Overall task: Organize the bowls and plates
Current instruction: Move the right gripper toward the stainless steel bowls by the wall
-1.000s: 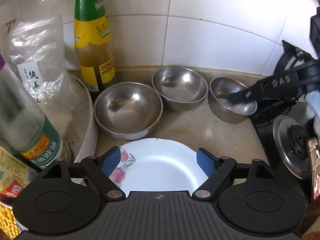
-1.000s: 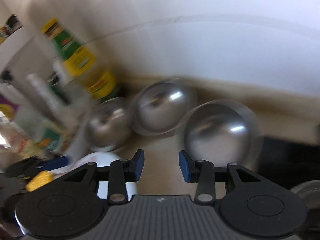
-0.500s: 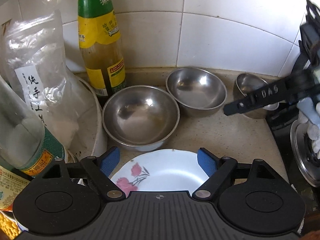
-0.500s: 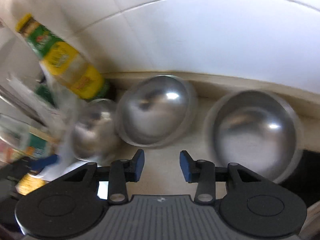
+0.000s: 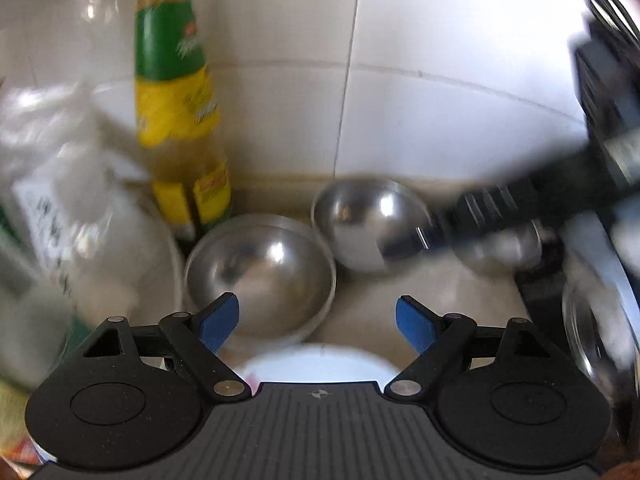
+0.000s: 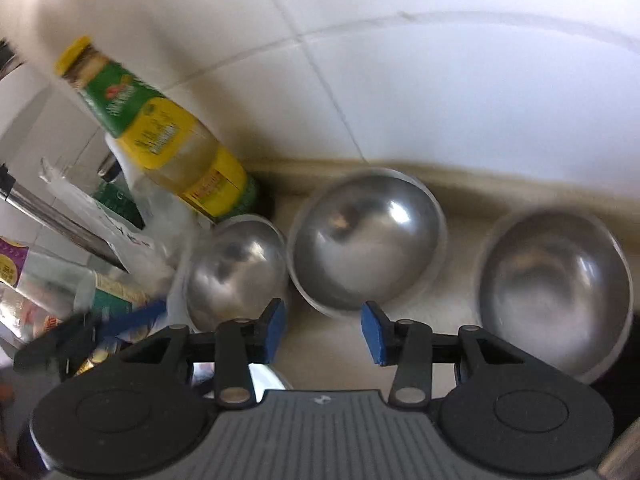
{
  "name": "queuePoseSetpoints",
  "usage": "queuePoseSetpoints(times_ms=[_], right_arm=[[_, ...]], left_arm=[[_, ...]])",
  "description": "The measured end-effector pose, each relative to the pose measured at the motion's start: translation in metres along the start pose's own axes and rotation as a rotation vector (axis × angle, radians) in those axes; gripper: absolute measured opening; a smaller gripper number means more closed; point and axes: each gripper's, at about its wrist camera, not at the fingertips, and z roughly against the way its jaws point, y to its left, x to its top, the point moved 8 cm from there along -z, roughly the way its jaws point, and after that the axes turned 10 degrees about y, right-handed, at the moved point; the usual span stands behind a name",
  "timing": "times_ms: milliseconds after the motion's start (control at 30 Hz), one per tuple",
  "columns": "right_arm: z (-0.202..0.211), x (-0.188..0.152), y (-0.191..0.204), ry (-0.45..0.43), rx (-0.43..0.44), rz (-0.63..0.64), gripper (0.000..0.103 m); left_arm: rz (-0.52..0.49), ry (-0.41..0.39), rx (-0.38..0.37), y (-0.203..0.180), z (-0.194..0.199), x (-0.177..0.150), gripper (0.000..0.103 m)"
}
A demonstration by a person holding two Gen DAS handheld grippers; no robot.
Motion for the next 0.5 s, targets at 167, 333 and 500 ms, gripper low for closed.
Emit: queuePoseSetpoints(times_ms=[167,333,500], right_arm=[[0.028,-0.016,-0.05,-0.077,0.055,-0.217,0.062],[0.037,-0.029,-0.052,-0.076,0.083,-0.188,0.062],[0.033,-0.022,-0.051,-0.056,0.066,-0.145,0.062]], left_arm=[[-0.065,-0.009,0.005,-0.029,-0.024,0.036,0.093],[-0.058,-0.063,0.048,-0.032,-0.033,0.071,0.094],[0.013,0.01,0.123,-0.011,-0.081,0.103,0.095]])
